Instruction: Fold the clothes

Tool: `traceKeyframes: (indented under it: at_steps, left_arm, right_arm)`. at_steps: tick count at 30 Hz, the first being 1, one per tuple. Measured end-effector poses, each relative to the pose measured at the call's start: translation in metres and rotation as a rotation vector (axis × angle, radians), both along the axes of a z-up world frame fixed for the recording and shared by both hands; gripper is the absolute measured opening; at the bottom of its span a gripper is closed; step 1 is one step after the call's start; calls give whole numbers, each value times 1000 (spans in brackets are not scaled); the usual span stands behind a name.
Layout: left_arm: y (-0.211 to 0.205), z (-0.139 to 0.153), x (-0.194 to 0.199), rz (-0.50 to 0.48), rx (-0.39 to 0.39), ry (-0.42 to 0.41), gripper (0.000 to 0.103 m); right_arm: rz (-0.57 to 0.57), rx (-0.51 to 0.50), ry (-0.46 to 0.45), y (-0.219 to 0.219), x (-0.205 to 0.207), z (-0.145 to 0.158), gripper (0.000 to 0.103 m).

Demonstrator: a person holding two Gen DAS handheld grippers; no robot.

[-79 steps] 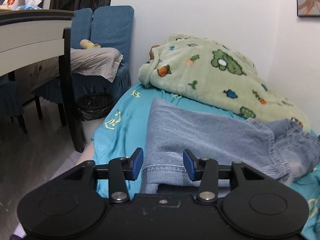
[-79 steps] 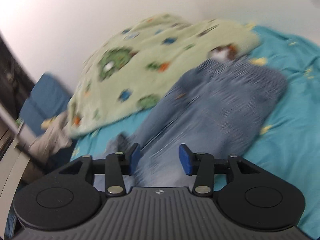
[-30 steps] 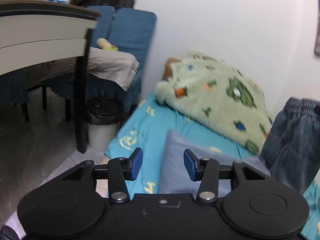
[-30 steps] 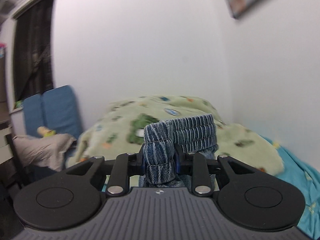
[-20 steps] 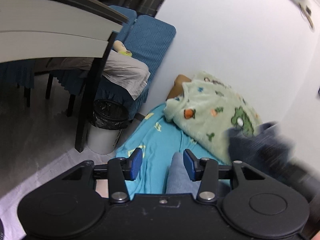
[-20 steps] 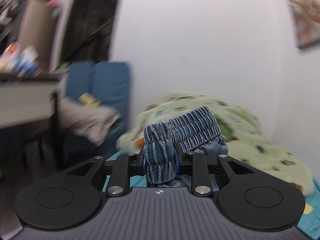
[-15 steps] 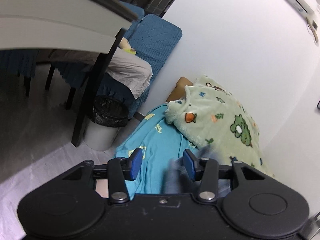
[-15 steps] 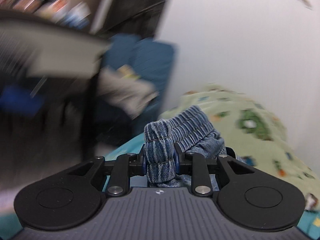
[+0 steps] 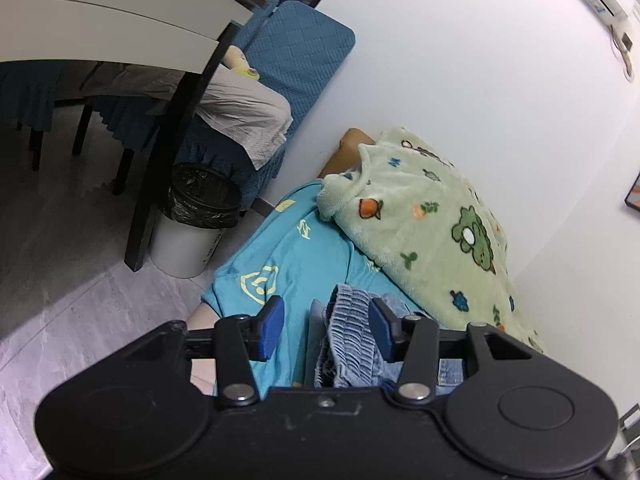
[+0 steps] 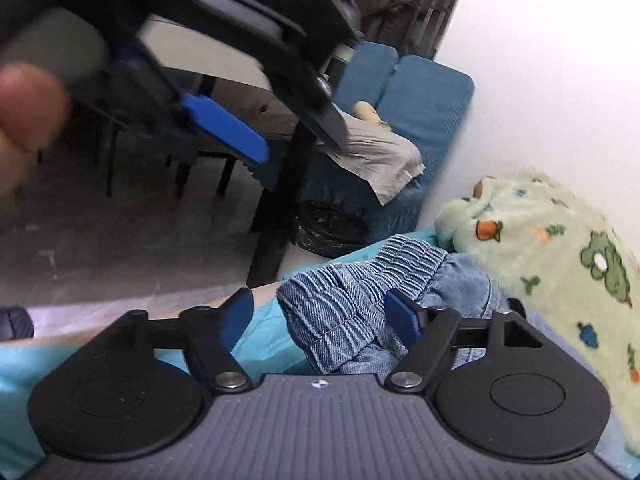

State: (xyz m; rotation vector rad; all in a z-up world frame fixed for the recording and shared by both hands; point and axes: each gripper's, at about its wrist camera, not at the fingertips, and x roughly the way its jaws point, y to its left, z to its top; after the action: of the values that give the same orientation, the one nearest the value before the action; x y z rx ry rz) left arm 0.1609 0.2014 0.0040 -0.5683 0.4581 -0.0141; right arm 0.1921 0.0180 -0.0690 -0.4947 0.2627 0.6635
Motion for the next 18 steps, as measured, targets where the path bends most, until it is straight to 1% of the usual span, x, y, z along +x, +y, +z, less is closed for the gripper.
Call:
traceKeyframes:
  at_steps: [2,5,6,8,10,11,13,16,18]
  left_arm:
    - [-3,-3,3,-13,6,12,45]
    - [-9,-8,8,-33,4,49,45]
    - [-11,-10,10,-42,-3,66,45]
    - [-16,-11,10,-69,-13,63,45]
    - [-25,-11,11,-62,40,71,46]
    - [-29,-14,13,-58,57,82,46]
    - [-36,-21,17,-56,53,109,46]
    - [-46,-31,24,-62,59,138,46]
    - [-54,-37,27,-55,74,152,44]
  right_arm:
    - [0,22,23,-14,-7,9,75]
    - [-48,97,52,-48,-18,25,75]
    - [-78,127,60,-64,-19,30,75]
    - [-150,188,65,-96,-19,37,75]
    - [-268,253,62,-128,-13,41,74]
    - [-339,299,68,-144,-10,40,73]
    - [-455,392,85,-176,-4,36,73]
    - [-543,483,142,-207,2,20,73]
    - [-589,516,172,-218,13,10,73]
